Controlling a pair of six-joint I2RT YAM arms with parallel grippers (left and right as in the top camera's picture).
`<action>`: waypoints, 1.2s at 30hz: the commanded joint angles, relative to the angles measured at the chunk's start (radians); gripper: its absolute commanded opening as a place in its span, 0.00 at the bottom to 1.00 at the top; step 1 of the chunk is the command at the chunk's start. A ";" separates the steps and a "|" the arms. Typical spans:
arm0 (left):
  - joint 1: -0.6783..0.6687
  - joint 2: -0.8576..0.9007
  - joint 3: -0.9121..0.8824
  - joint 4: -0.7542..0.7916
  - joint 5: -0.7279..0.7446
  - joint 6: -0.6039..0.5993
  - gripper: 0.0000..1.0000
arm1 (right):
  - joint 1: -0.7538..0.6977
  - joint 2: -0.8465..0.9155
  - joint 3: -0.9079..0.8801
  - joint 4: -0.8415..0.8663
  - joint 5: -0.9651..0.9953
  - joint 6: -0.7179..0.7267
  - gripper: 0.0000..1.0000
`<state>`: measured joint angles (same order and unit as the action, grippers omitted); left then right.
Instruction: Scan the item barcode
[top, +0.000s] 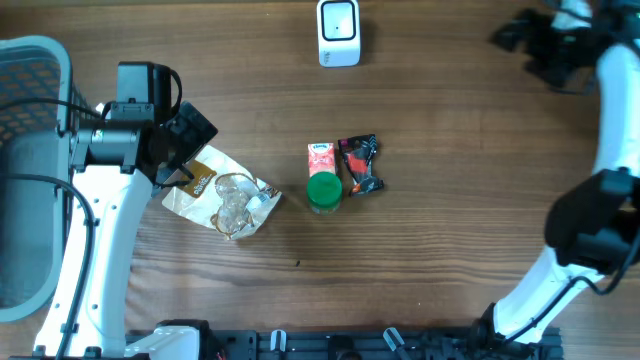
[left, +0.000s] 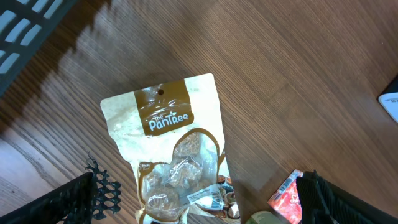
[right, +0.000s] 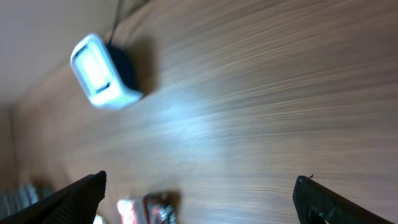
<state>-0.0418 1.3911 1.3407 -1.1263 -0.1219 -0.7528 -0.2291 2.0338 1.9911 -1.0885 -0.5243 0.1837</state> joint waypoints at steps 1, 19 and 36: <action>0.005 0.002 0.002 -0.001 -0.002 0.015 1.00 | 0.191 0.007 -0.023 -0.002 0.057 -0.024 0.92; 0.005 0.002 0.002 -0.001 -0.002 0.016 1.00 | 0.580 0.055 -0.469 0.102 0.232 0.132 0.69; 0.005 0.002 0.002 -0.001 -0.002 0.015 1.00 | 0.712 0.048 -0.394 -0.018 0.448 0.019 0.47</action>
<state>-0.0418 1.3911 1.3407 -1.1263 -0.1219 -0.7528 0.4156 2.0716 1.5814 -1.1133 -0.2104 0.2279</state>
